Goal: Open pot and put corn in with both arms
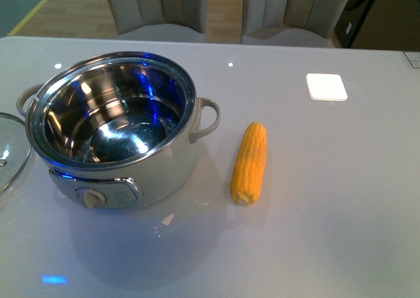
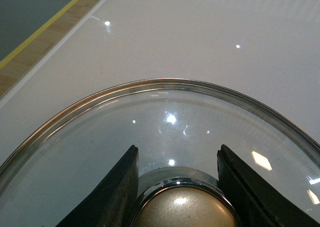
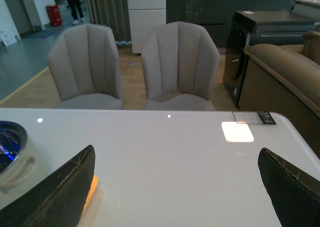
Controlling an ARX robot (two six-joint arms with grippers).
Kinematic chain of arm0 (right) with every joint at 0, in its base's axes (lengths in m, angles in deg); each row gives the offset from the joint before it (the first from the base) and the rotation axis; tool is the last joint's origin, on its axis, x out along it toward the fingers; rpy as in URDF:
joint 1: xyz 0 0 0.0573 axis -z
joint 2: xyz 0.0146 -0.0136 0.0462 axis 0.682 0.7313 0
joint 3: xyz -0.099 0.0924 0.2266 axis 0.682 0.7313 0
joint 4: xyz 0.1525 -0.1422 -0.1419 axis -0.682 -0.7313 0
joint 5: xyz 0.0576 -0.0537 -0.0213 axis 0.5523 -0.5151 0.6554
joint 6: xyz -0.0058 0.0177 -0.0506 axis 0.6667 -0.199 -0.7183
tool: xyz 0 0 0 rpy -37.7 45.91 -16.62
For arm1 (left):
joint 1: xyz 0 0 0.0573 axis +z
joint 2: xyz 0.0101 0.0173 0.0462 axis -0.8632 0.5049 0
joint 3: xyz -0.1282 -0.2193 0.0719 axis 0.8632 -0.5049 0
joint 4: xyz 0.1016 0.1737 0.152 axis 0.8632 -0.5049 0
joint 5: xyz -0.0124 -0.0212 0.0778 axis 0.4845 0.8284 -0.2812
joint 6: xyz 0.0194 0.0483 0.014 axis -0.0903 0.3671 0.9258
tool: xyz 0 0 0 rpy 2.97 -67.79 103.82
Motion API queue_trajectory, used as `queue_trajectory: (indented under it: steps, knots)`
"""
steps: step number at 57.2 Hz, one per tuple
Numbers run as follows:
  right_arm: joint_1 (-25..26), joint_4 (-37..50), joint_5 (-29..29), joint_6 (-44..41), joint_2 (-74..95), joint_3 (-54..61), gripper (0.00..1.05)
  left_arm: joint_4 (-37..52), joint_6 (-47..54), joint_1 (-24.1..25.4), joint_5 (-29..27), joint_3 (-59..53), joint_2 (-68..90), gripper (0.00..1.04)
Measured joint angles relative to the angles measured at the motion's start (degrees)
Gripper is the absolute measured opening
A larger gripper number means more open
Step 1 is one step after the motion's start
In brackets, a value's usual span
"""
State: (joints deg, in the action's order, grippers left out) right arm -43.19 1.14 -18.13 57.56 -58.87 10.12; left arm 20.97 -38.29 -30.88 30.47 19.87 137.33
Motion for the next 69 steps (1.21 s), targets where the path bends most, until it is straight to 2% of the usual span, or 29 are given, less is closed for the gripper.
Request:
queue_trajectory:
  steps: [6,12,16,27,47,58,69]
  knots:
    - [0.0,0.0,0.0,0.0,0.0,0.0,0.96,-0.1,-0.2,-0.1,0.0,0.0,0.0,0.42]
    - [0.0,0.0,0.0,0.0,0.0,0.0,0.96,-0.1,-0.3,-0.2,0.0,-0.1,-0.1,0.57]
    - [0.0,0.0,0.0,0.0,0.0,0.0,0.96,-0.1,-0.3,-0.2,0.0,-0.8,-0.9,0.71]
    - [0.0,0.0,0.0,0.0,0.0,0.0,0.96,-0.3,-0.8,-0.2,0.0,-3.0,-5.4,0.99]
    - [0.0,0.0,0.0,0.0,0.0,0.0,0.96,-2.0,-4.8,1.6,4.6,-16.9,-27.5,0.98]
    - [0.0,0.0,0.0,0.0,0.0,0.0,0.96,-7.5,-7.1,4.3,8.4,-26.9,-45.0,0.98]
    - [0.0,0.0,0.0,0.0,0.0,0.0,0.96,-13.3,-8.3,3.0,8.3,-33.5,-59.3,0.98]
